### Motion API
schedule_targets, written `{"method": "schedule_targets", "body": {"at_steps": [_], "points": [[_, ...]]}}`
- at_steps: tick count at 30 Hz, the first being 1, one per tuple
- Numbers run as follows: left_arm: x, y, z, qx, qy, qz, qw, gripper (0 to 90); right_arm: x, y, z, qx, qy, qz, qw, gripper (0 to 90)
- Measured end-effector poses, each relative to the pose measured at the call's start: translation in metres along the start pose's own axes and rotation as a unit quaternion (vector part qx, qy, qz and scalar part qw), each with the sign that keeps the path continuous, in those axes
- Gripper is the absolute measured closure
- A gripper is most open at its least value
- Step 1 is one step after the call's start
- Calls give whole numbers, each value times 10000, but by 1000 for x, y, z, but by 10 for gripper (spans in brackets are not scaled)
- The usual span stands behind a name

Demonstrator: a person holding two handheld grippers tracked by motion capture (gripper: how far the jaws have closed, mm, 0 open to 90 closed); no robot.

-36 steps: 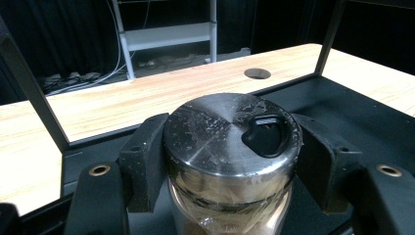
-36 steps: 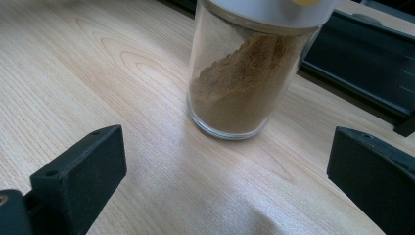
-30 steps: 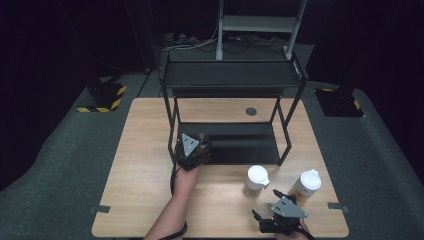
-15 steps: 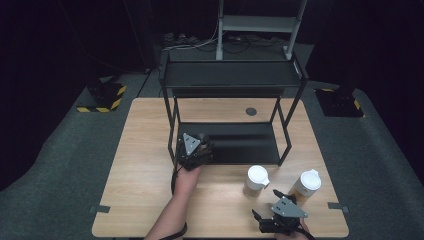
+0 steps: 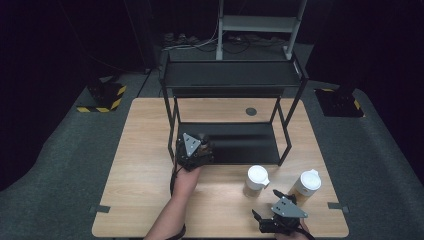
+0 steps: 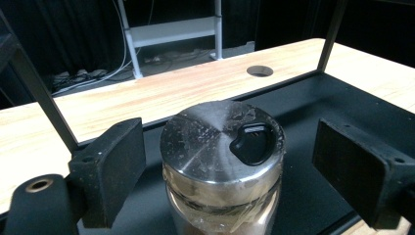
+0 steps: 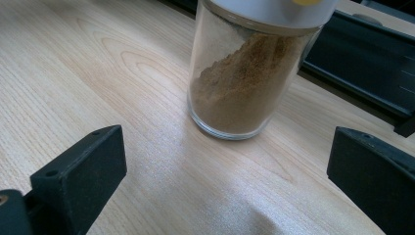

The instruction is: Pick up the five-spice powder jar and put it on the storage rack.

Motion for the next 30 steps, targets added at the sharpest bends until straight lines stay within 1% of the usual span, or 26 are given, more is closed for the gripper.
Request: {"method": "schedule_targets", "body": {"at_steps": [2,5,8,13,21,22,26,30], "points": [[-1,-2,0,-21,-17,10,10000,122,0,0,0,1,-10,1,10000,2],[-2,-6,-1,-16,73,11,10000,120,0,0,0,7,-12,-7,10000,2],[-3,-9,-1,-14,105,29,9999,109,0,0,0,12,-17,-11,10000,2],[-3,-13,0,-23,120,35,9999,106,1,0,-1,15,-23,-7,10000,2],[-3,-25,2,-60,107,81,9999,101,1,0,-1,23,-38,-4,10000,2],[-3,-29,2,-49,111,92,9999,101,1,0,-1,23,-38,-4,10000,2],[-3,-34,3,-59,113,107,9999,97,1,0,-1,20,-50,-2,10000,2],[-5,-42,3,-84,117,125,9998,82,1,0,-1,23,-56,-3,10000,2]]}}
Point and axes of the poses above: each handheld gripper's, and its own axes: y roughly forward along the jaws, z roughly out of its underside, x roughly to its left, the point moved 3 cm from there along y, roughly forward along the jaws, and after that the axes turned 12 degrees about -y, right-handed, at the moved point
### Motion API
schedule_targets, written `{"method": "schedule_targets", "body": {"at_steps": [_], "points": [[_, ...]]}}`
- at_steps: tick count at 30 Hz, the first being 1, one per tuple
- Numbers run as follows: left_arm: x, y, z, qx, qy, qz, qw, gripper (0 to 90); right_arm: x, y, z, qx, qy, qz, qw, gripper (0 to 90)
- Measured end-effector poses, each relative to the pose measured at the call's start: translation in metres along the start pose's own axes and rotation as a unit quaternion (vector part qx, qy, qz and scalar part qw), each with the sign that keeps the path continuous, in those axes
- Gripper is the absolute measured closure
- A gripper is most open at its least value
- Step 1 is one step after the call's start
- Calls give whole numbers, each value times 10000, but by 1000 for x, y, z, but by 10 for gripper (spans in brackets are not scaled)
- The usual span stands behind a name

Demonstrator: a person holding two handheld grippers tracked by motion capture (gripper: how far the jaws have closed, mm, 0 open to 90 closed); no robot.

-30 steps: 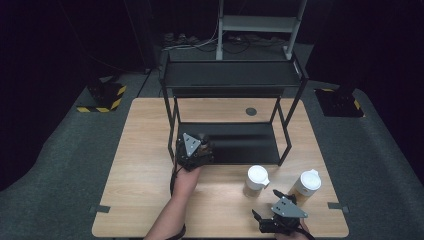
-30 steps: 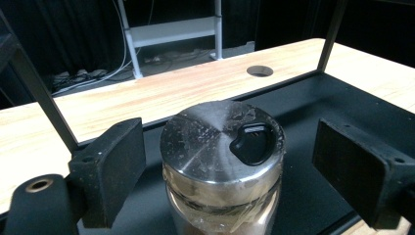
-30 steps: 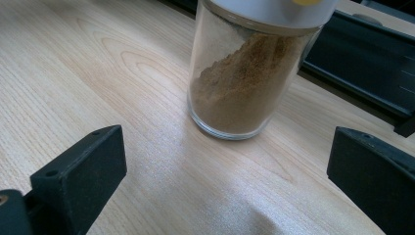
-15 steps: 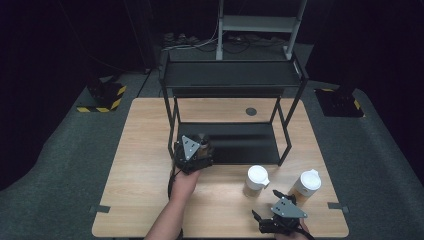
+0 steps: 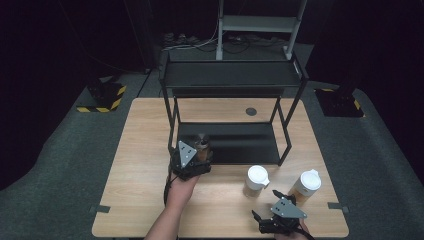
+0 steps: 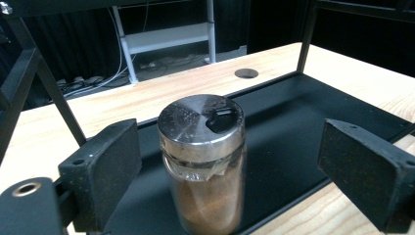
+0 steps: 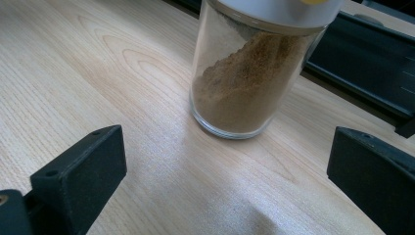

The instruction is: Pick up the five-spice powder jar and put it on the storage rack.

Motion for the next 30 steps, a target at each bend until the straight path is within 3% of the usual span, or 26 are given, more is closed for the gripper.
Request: {"method": "schedule_targets", "body": {"at_steps": [10,18,30], "points": [[-5,-16,1,-63,35,2,10000,21,0,0,0,3,-8,3,10000,2],[-7,-28,4,-82,-18,-17,10000,4,0,0,0,7,-4,1,10000,2],[-3,-53,14,-124,95,21,9999,4,0,0,0,6,1,1,10000,2]]}}
Point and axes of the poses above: each handheld gripper's, and its own axes: y roughly forward along the jaws, z roughly out of its underside, x roughly to its left, the point moved 3 cm from there along y, roughly forward along the jaws, and after that the axes turned 12 degrees about -y, right-handed, at the moved point
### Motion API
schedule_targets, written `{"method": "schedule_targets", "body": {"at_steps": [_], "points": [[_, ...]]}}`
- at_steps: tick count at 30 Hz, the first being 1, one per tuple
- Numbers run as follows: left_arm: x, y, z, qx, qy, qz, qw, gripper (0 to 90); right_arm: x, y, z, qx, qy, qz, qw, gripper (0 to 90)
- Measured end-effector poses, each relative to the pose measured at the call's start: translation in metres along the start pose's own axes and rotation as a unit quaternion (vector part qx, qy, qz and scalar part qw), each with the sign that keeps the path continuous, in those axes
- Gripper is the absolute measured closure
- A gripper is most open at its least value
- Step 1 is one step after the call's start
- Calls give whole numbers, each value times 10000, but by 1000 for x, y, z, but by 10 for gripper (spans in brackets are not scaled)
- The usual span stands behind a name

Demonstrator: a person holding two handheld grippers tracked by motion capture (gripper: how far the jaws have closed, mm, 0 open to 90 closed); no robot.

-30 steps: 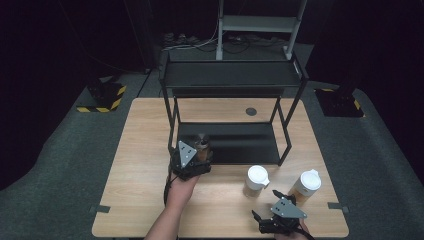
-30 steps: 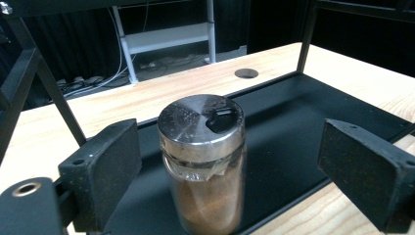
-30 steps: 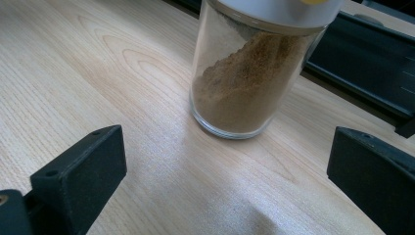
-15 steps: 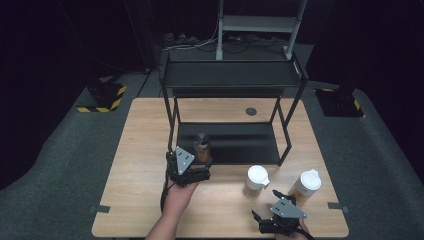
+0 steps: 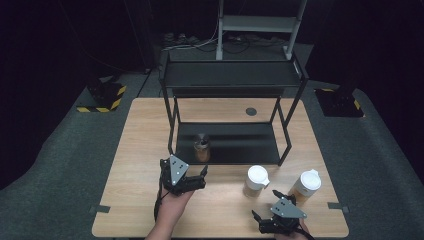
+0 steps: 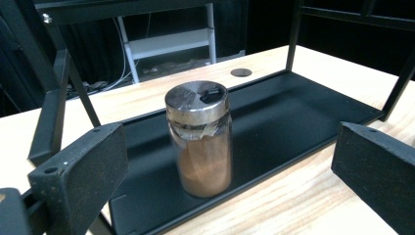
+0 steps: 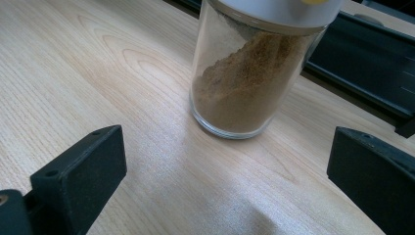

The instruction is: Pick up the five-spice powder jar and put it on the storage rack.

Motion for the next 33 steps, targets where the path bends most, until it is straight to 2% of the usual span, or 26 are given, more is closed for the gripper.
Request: {"method": "schedule_targets", "body": {"at_steps": [9,14,22,30,33], "points": [[9,-20,14,1,7,-5,10000,4,0,0,0,8,0,2,10000,2],[13,-26,24,71,0,-10,10000,3,0,0,0,10,1,7,10000,2],[19,-33,42,357,47,0,9994,3,0,0,0,20,16,18,10000,2],[25,-32,58,648,112,19,9978,3,1,1,-1,46,87,41,9999,2],[25,-30,63,746,226,0,9970,3,1,1,-2,58,91,53,9999,2]]}}
Point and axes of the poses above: each handheld gripper's, and its own axes: y roughly forward along the jaws, z roughly out of its underside, x roughly to its left, the point moved 3 cm from there along y, roughly forward along the jaws, and after that the axes turned 12 degrees about -y, right-handed, at the moved point
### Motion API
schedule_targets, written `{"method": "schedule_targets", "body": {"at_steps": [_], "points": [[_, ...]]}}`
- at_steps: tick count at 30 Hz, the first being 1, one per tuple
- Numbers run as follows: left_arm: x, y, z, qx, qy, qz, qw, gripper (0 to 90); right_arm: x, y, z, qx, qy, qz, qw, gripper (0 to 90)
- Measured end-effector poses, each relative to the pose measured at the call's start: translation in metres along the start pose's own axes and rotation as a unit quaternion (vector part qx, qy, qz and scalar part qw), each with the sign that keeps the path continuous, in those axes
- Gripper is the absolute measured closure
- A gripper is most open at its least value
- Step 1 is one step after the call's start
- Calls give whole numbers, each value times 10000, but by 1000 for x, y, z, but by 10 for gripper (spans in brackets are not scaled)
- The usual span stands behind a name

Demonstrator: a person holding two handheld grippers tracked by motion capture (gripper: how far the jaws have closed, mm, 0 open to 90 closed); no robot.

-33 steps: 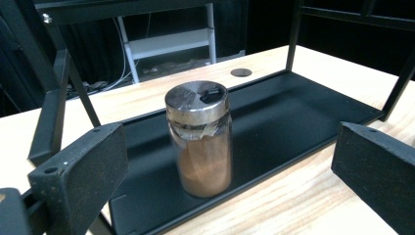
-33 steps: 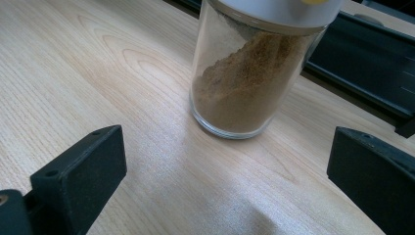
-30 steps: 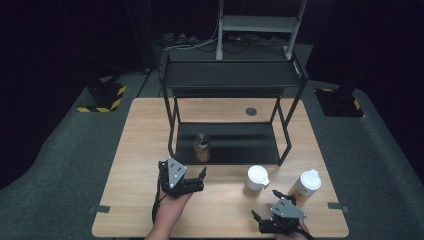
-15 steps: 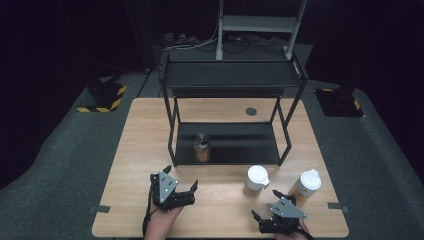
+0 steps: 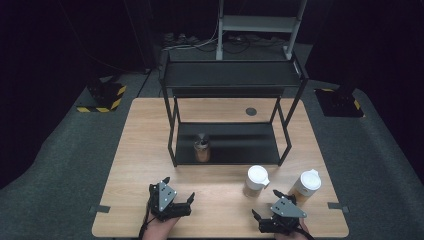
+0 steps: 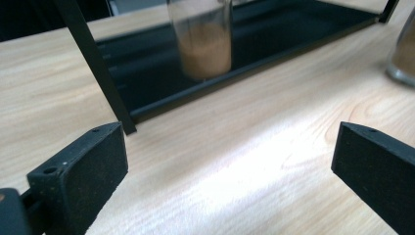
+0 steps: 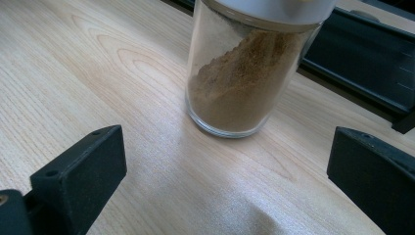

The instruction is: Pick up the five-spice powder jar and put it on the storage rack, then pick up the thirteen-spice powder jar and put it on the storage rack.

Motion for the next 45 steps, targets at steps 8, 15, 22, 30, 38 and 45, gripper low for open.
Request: {"method": "schedule_targets", "body": {"at_steps": [8,15,22,30,38,45], "points": [[-11,4,4,186,474,-165,9986,3,0,0,0,8,12,28,10000,2],[-20,7,2,329,937,-155,9949,7,1,-1,1,-42,-32,44,10000,2],[-12,6,0,345,720,-52,9968,7,3,-1,1,-46,-60,89,9999,2],[-12,5,2,299,821,35,9962,8,7,-1,1,-81,-70,146,9998,2],[-11,4,3,274,849,86,9960,8,9,-4,-2,-92,-82,199,9997,2],[-11,5,2,302,888,96,9955,7,9,-12,-8,-176,-75,224,9996,3]]}}
Point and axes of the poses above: each handheld gripper's, and its own axes: y roughly forward along the jaws, z roughly out of its underside, x roughly to its left, the point moved 3 cm from there along y, roughly forward along the jaws, and after that the axes turned 12 degrees about -y, right-handed, at the moved point
